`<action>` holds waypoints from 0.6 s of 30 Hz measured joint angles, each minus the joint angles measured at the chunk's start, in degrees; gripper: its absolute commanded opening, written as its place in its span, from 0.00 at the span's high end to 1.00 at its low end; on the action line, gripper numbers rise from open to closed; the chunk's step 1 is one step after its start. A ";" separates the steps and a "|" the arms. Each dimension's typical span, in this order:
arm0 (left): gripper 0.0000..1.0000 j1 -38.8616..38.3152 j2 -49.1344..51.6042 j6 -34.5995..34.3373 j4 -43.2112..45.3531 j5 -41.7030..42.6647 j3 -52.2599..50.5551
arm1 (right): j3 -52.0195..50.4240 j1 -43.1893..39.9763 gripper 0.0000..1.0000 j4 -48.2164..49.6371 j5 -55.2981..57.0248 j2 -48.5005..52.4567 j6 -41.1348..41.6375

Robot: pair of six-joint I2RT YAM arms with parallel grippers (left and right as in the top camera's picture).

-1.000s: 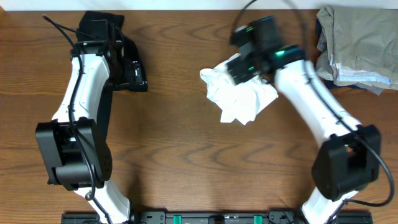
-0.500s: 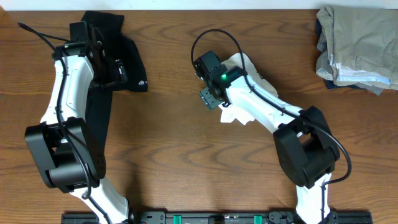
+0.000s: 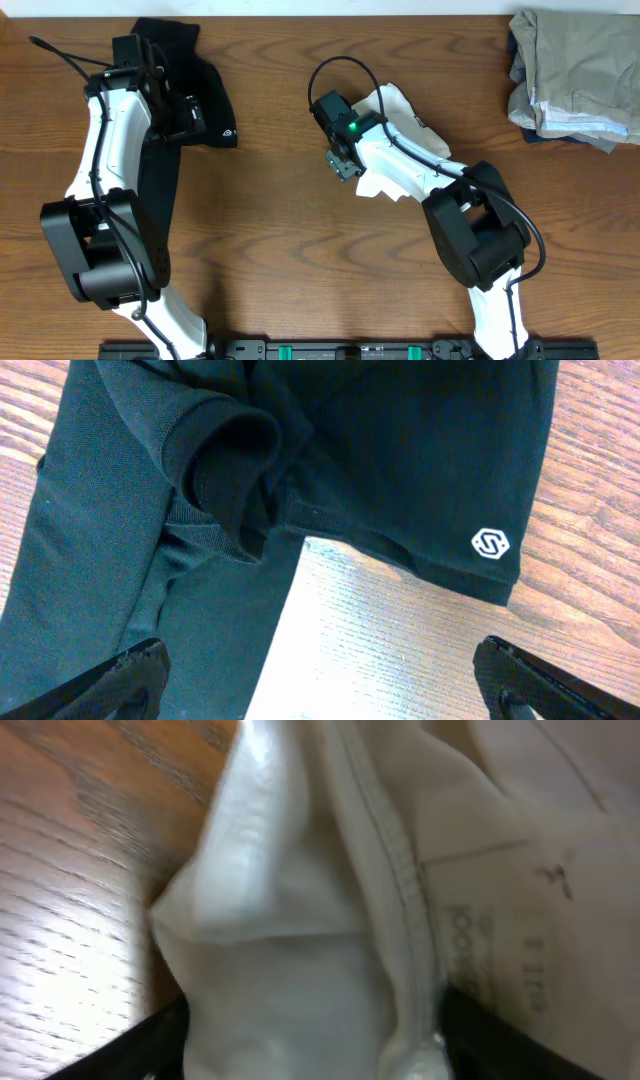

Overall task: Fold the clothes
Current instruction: 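Lift the bundled T-shirt and carry it to the top right corner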

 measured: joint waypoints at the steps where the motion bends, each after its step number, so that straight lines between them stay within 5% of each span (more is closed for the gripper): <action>1: 0.02 0.02 0.00 0.00 0.00 0.00 0.00 | 0.02 -0.15 0.48 -0.26 0.28 0.00 0.04; 3: 0.02 0.02 0.00 0.00 0.00 -0.02 0.00 | 0.02 -0.61 0.82 -0.35 1.09 0.13 0.00; 5: 0.02 0.00 0.00 0.00 0.00 0.00 0.00 | 0.00 -1.31 0.99 -0.20 2.05 0.15 -0.09; 18: 0.02 0.02 0.00 0.00 0.04 0.00 0.00 | 3.63 -11.37 0.99 -4.26 3.52 -1.97 -6.80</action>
